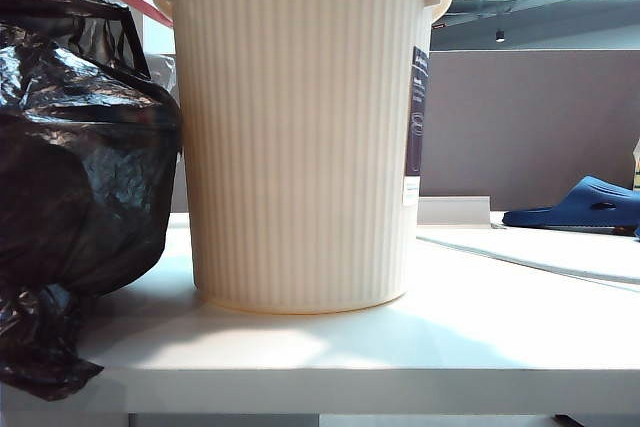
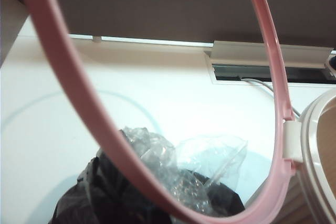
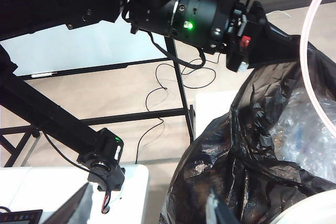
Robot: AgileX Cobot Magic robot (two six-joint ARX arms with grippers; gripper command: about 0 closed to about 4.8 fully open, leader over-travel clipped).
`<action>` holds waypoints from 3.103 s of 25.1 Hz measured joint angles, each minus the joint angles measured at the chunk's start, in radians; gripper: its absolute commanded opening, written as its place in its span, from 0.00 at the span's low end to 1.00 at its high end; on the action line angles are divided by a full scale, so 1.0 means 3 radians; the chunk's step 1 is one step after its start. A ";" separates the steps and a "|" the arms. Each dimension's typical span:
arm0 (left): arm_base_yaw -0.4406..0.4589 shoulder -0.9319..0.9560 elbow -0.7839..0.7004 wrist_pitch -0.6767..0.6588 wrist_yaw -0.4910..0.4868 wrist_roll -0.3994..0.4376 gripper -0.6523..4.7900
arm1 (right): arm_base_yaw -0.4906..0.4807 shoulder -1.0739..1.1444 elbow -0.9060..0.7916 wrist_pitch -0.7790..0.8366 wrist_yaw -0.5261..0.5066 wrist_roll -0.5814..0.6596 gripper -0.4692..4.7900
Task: Open the ring lid of the trash can, pull out the black garbage bag inside, and place it on the table.
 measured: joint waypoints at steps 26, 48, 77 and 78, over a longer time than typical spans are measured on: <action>0.0000 0.0018 -0.0145 0.0031 0.0055 0.0010 0.30 | 0.0000 0.0003 -0.0001 0.0000 0.0051 -0.0010 0.60; 0.0001 -0.0033 -0.0145 -0.0114 -0.0111 0.0065 0.59 | 0.0000 0.0003 -0.0001 -0.0006 0.0061 -0.0009 0.60; 0.0001 -0.1142 -0.0146 -0.0440 -0.0011 -0.0170 0.81 | 0.0000 -0.0006 -0.0001 -0.0098 0.0314 0.0005 0.60; 0.0001 -0.1219 -0.0146 -0.0440 0.0025 -0.0179 0.80 | 0.0000 -0.0018 -0.0001 -0.0107 0.0369 0.0005 0.60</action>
